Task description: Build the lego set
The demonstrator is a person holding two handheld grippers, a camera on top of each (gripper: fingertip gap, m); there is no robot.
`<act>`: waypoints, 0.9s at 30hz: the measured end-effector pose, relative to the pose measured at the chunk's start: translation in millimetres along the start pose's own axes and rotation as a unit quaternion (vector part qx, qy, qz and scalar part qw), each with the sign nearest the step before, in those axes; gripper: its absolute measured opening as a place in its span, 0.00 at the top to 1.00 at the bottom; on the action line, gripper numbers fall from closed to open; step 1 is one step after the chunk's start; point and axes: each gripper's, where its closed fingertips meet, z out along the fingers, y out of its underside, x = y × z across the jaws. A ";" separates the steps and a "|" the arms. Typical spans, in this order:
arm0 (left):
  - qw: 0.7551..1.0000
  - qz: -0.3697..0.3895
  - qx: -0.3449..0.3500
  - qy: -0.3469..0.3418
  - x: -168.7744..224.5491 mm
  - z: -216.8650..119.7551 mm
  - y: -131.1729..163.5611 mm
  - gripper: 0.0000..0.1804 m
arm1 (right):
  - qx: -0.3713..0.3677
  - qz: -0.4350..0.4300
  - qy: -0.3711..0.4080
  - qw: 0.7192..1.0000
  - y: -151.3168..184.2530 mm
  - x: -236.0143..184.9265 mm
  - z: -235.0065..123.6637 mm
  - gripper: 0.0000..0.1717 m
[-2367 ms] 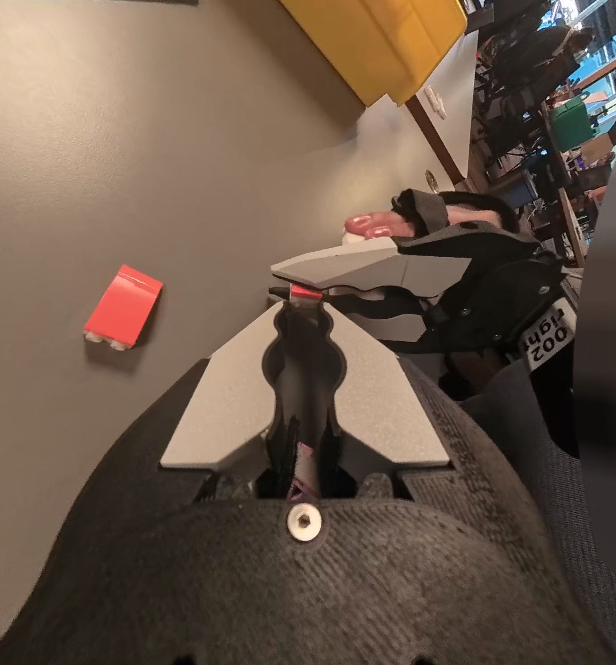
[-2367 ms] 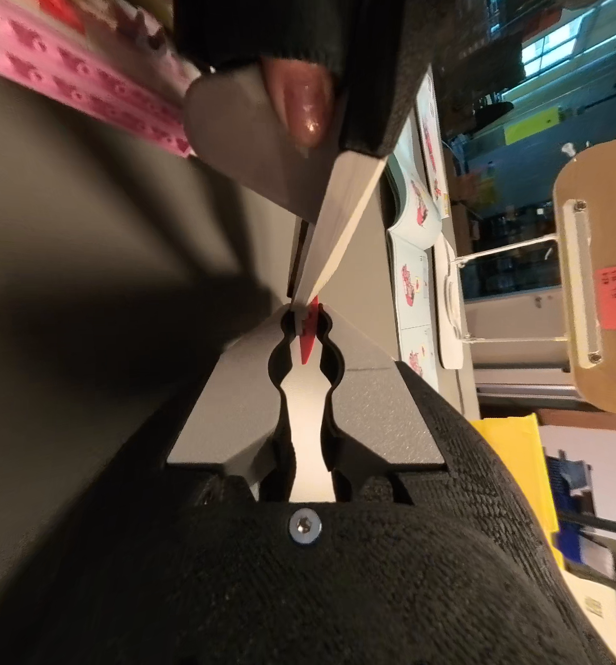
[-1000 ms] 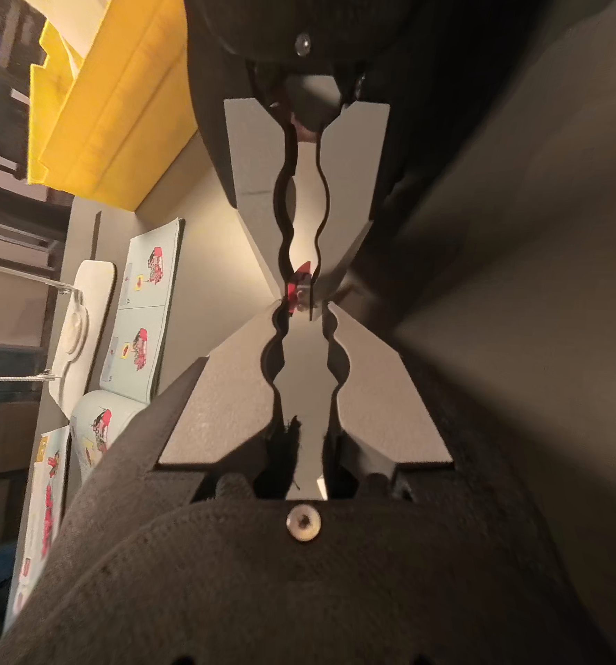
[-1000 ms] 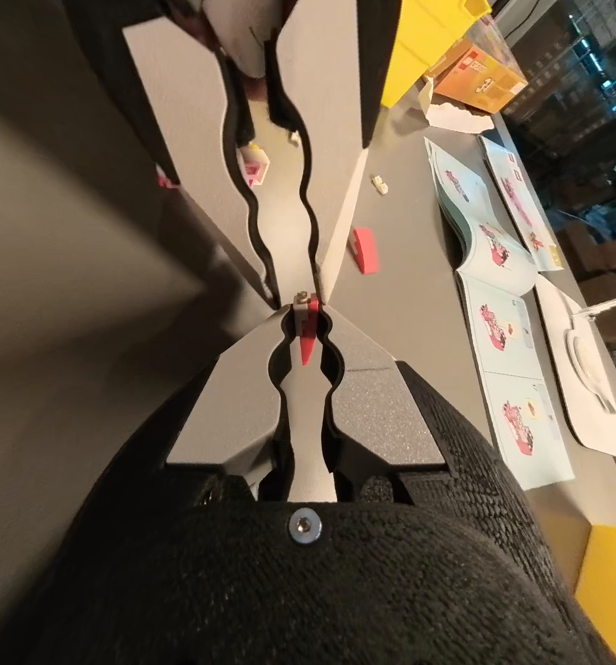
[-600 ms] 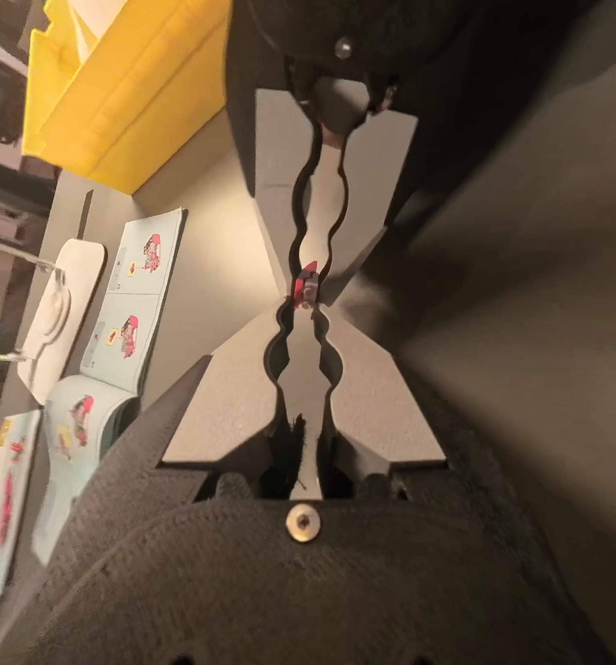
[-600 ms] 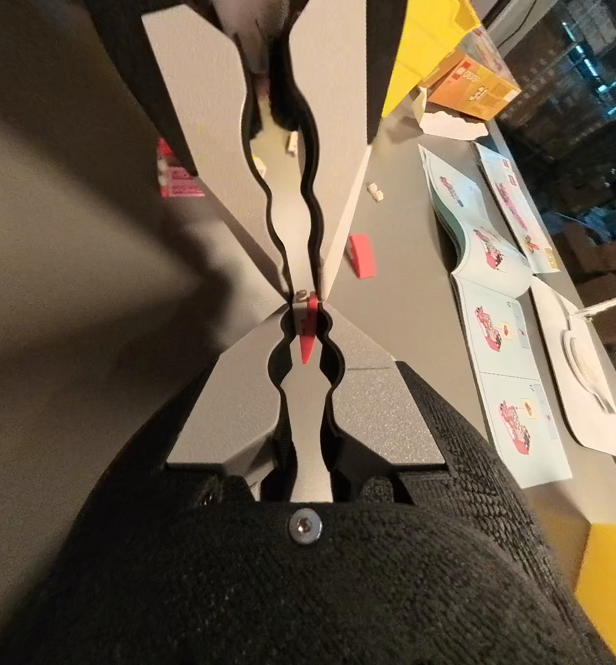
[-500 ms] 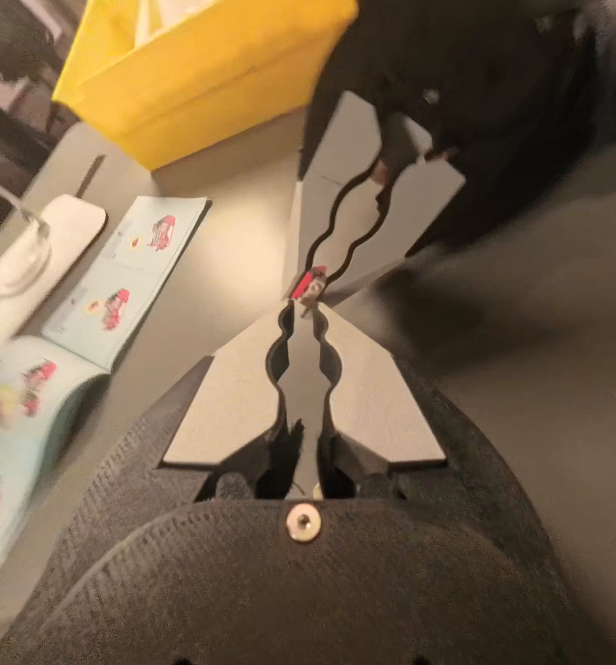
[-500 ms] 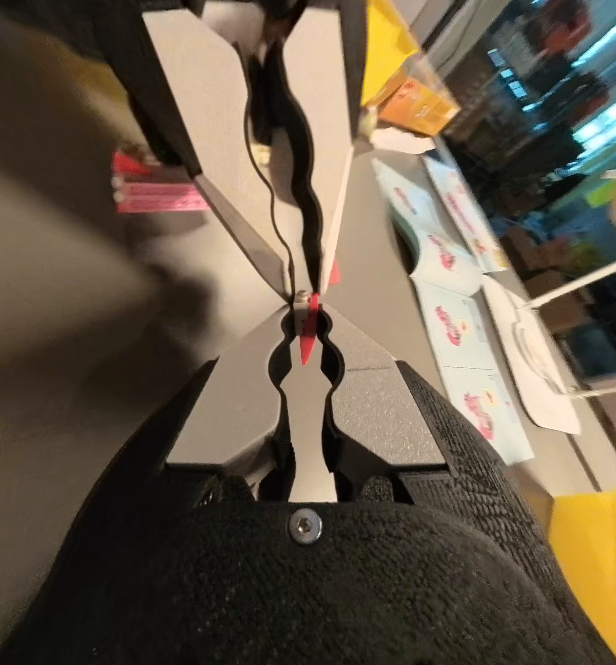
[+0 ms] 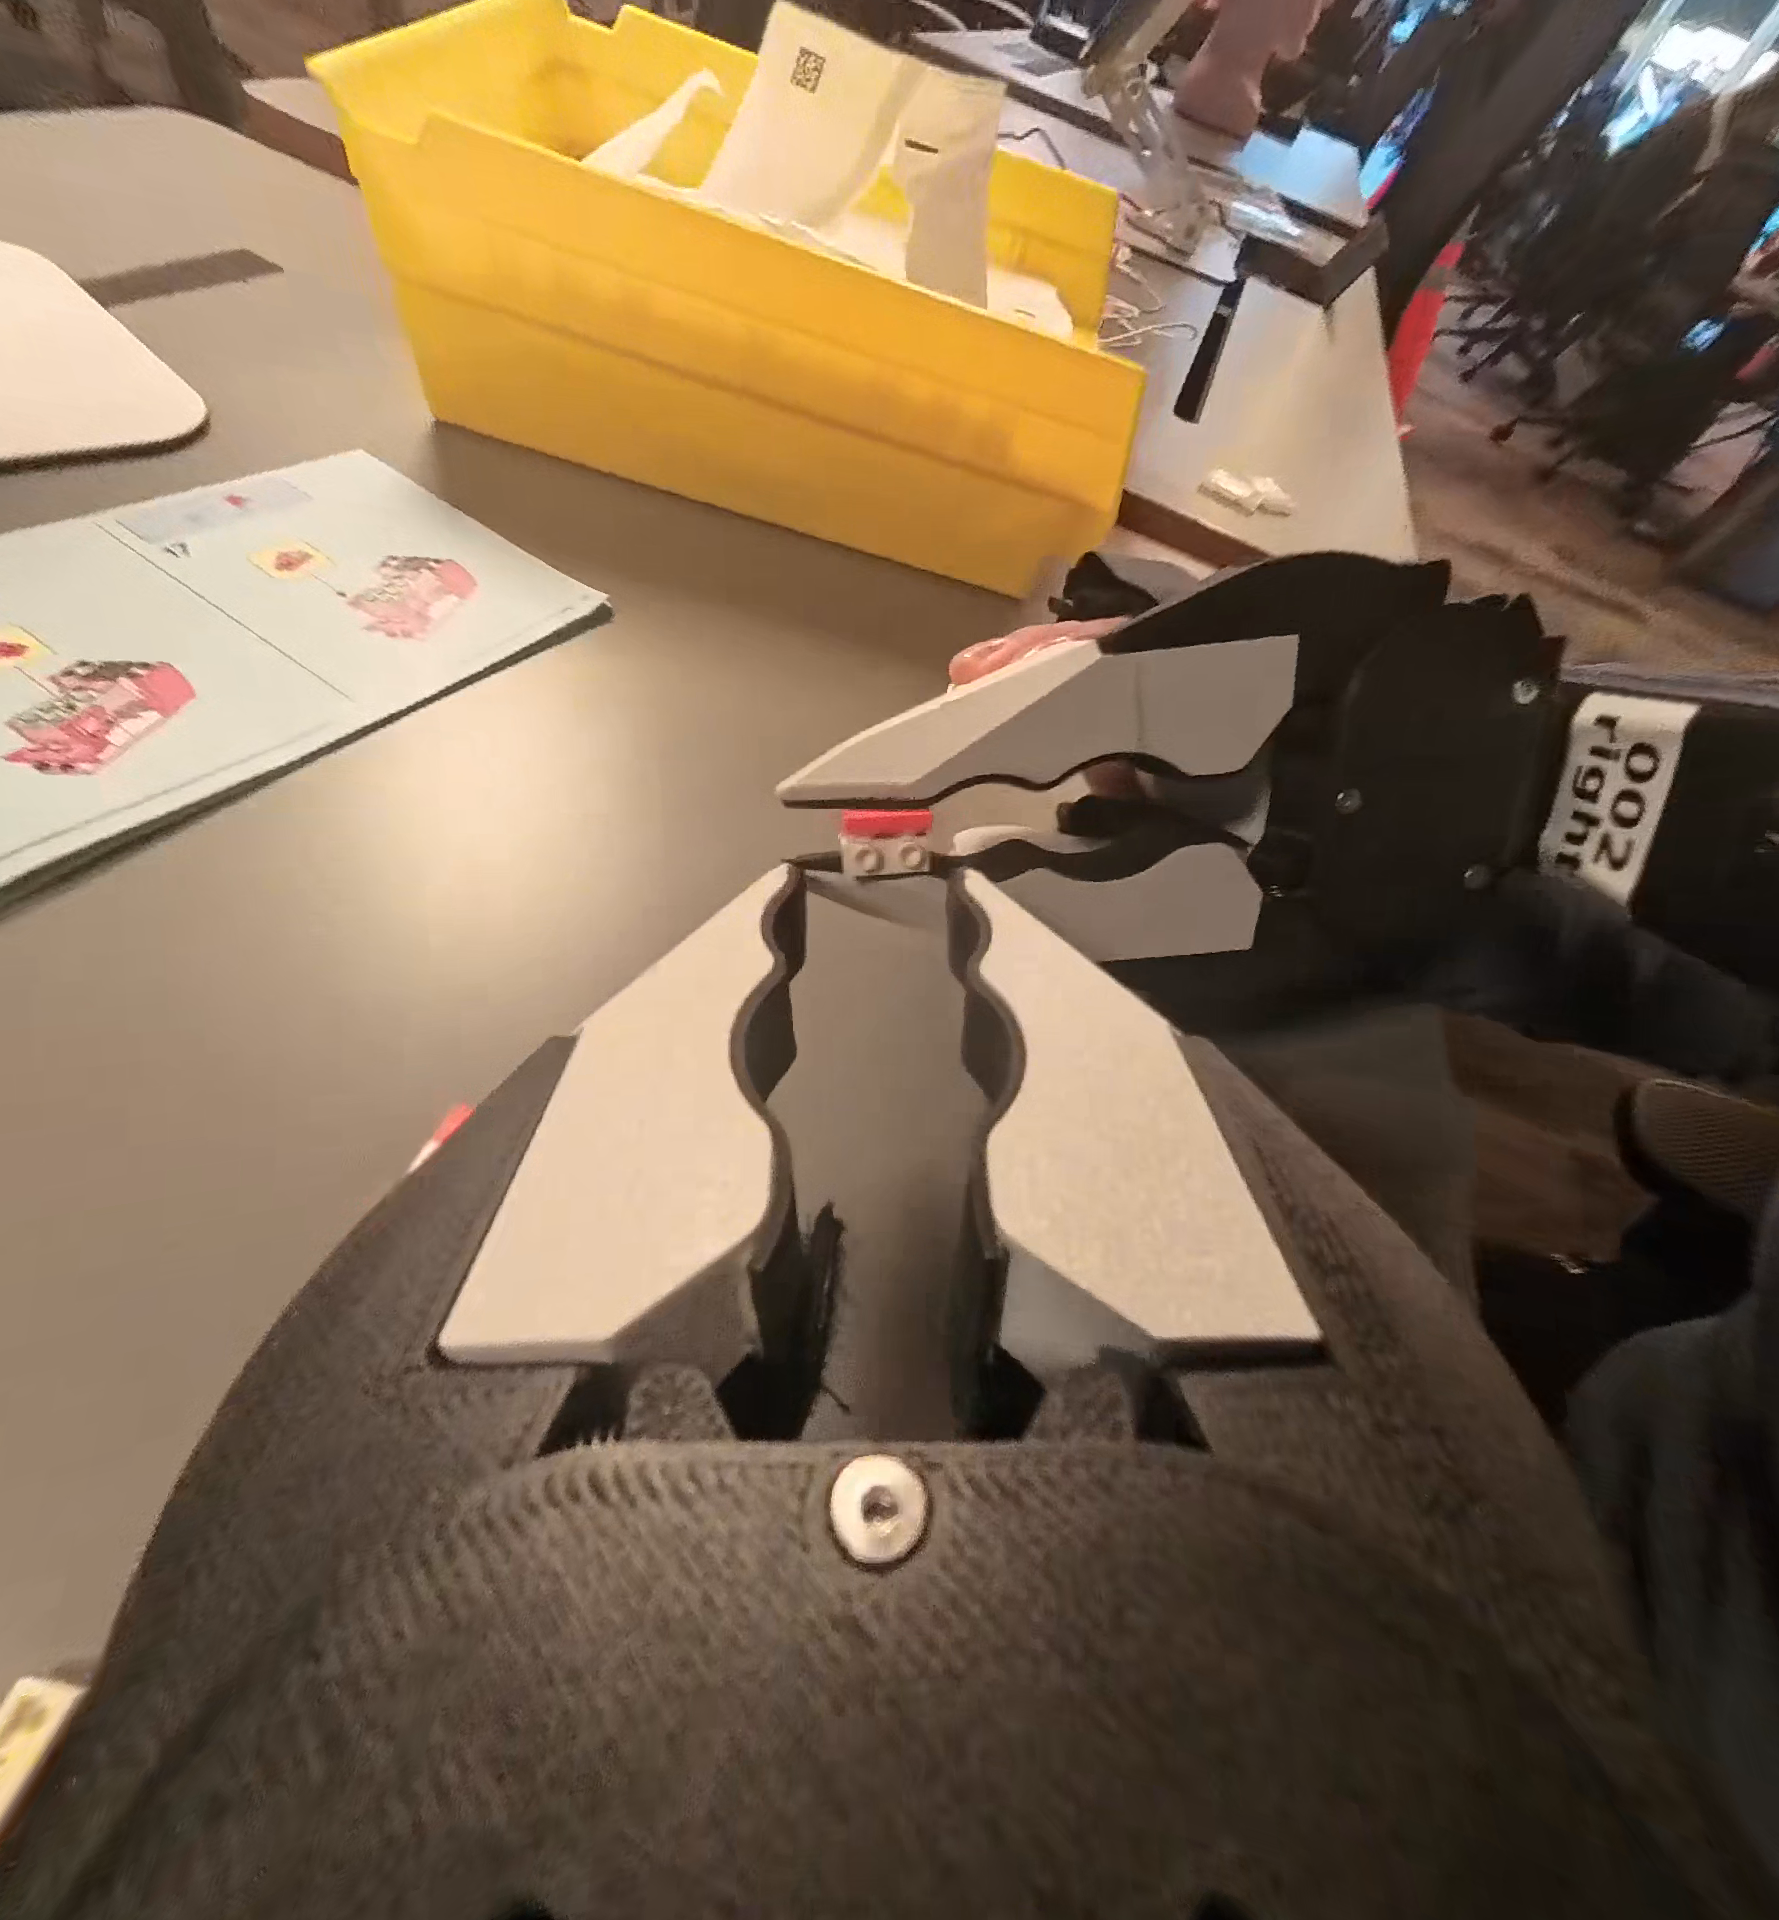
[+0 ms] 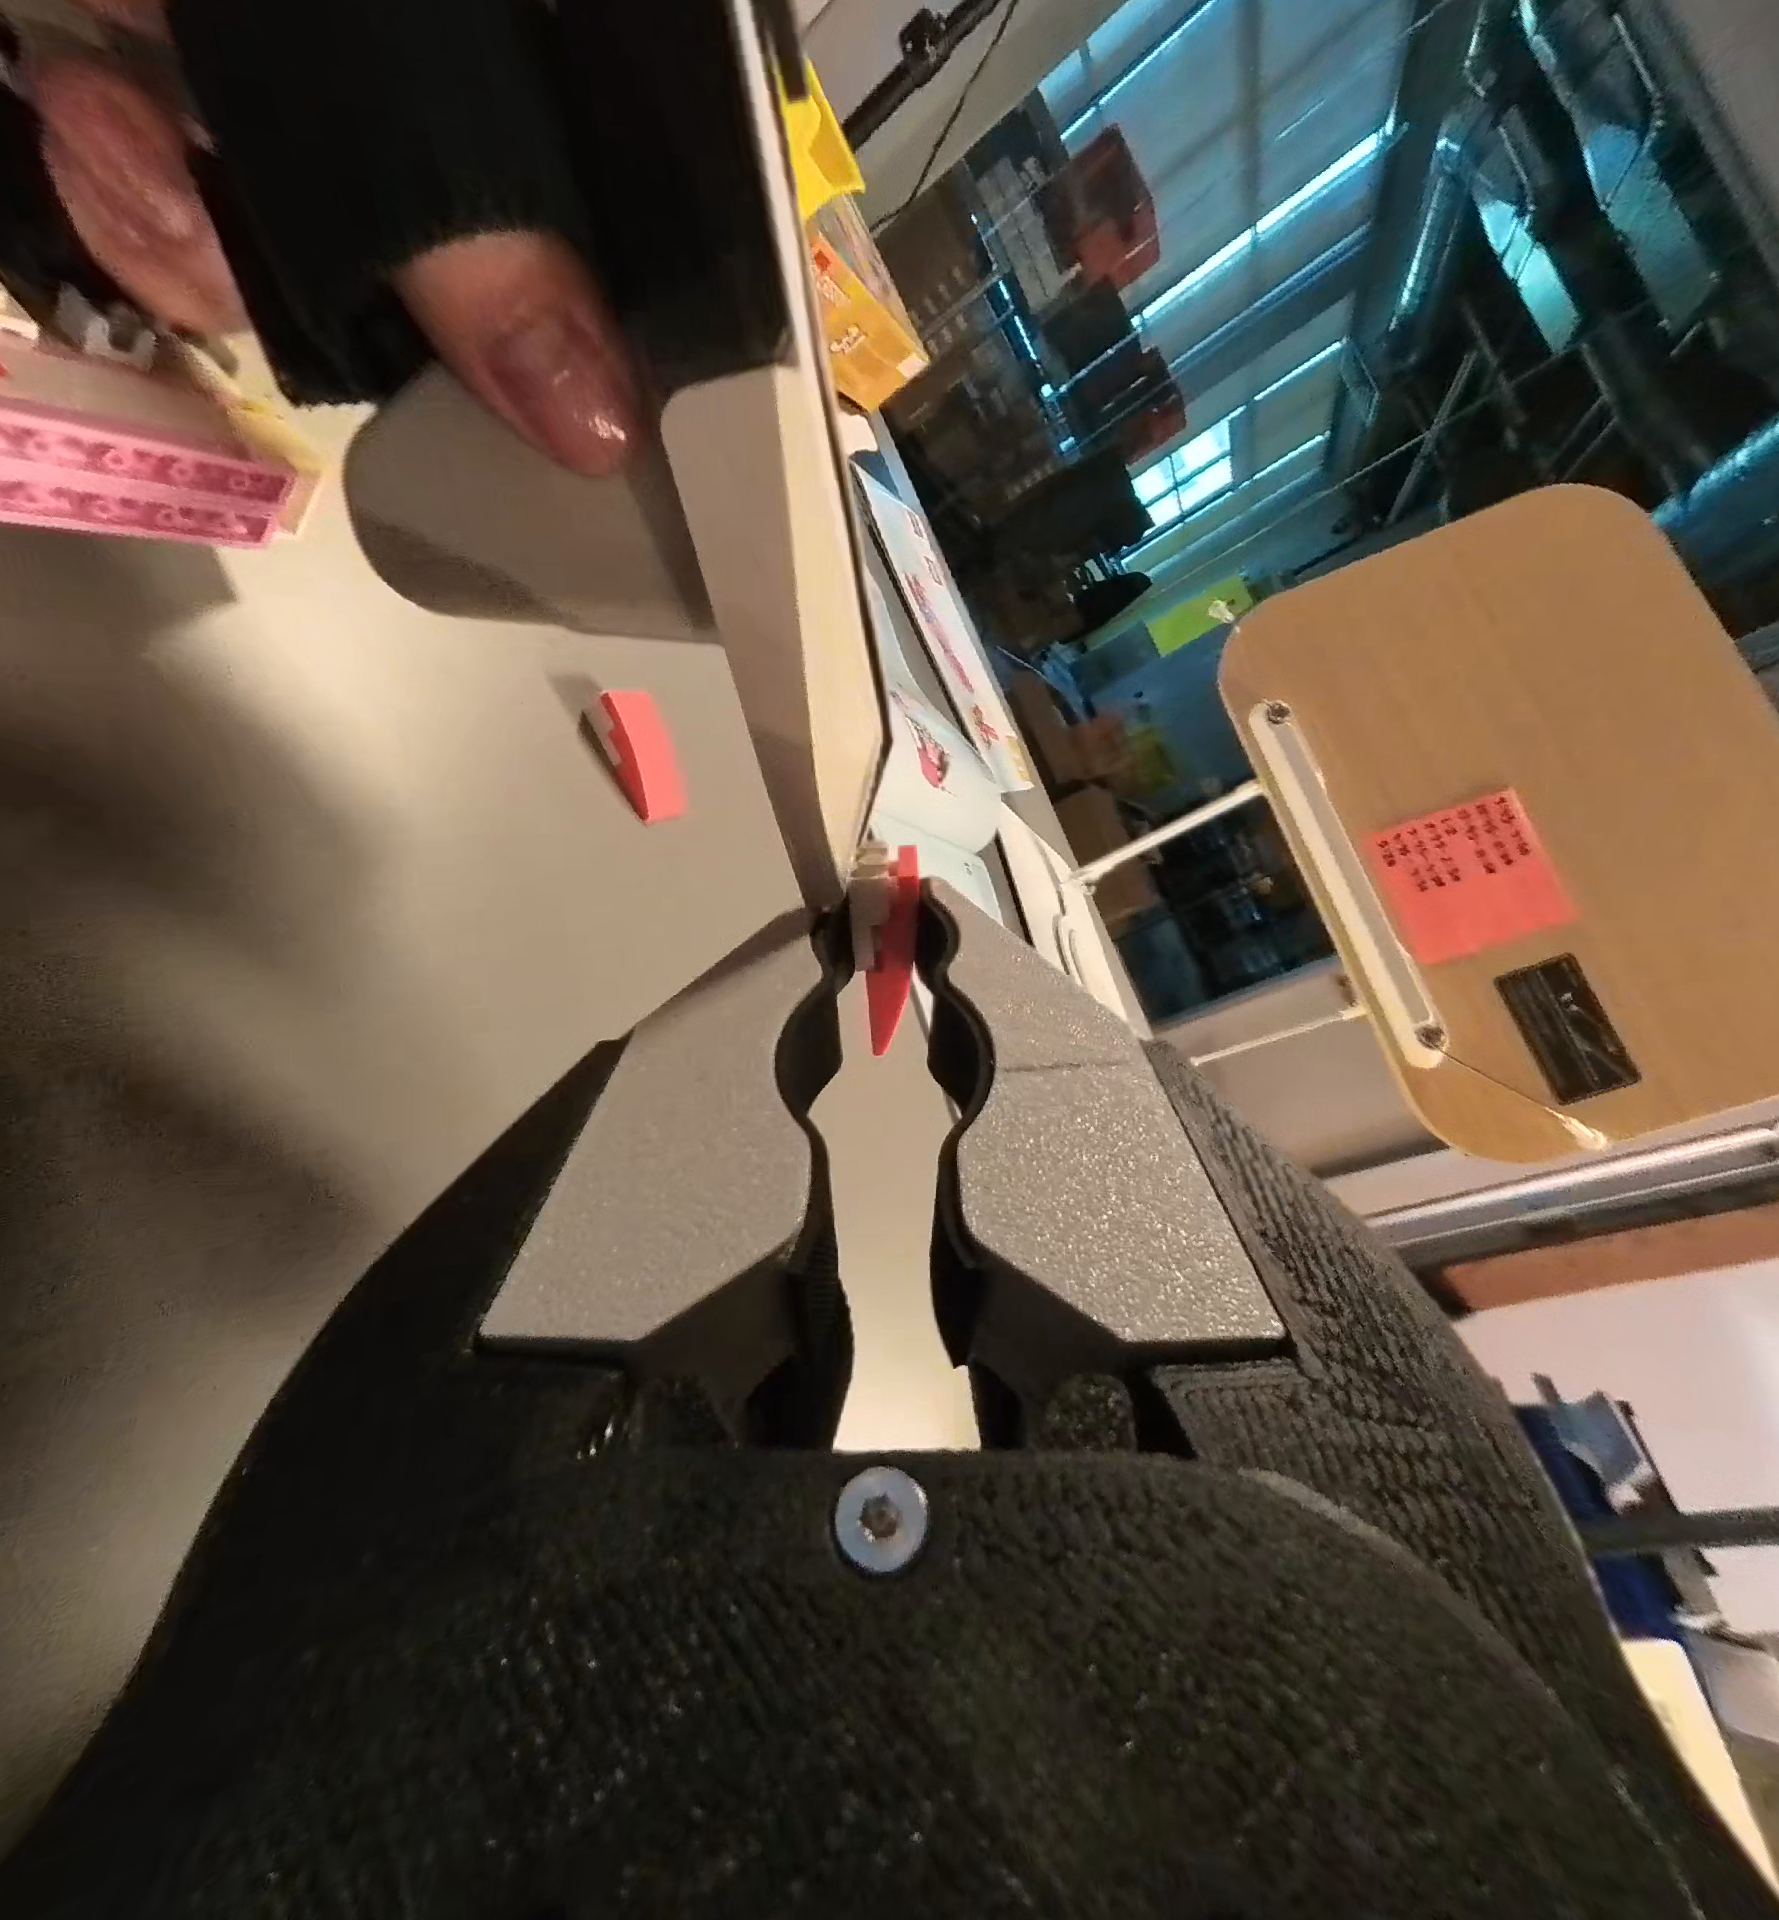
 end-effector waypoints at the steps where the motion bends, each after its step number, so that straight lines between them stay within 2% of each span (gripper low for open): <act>1: 1.000 0.018 0.000 -0.009 0.1 -0.4 -0.9 0.88 | -0.003 -0.005 0.004 1.000 0.2 0.6 0.3 0.95; 2: 0.999 0.040 0.002 -0.018 1.2 -1.1 -2.2 0.92 | -0.004 -0.009 0.009 1.000 -0.2 1.5 0.3 0.95; 5: 0.995 0.082 0.003 -0.052 0.5 -2.0 -5.6 0.92 | -0.006 -0.016 0.025 1.000 -1.1 5.2 -0.2 0.95; 8: 0.995 0.073 0.010 -0.061 -0.3 -1.4 -8.2 0.86 | -0.009 -0.018 0.030 0.999 -1.0 6.1 0.3 0.95; 13: 0.998 0.052 0.004 -0.047 0.7 0.2 -6.0 0.90 | -0.014 -0.030 0.031 0.999 -1.8 4.1 1.3 0.95; 18: 0.996 0.064 -0.025 -0.065 -3.6 3.3 1.3 0.91 | -0.023 -0.064 0.031 0.997 -5.3 -3.6 3.2 0.95; 21: 0.997 0.043 -0.011 -0.056 -1.5 1.2 -4.0 0.91 | -0.016 -0.040 0.035 0.998 -7.8 -0.7 2.3 0.95; 27: 0.996 0.054 -0.010 -0.065 -0.3 -1.8 -4.9 0.91 | -0.012 -0.038 0.042 0.998 -9.4 1.0 1.6 0.95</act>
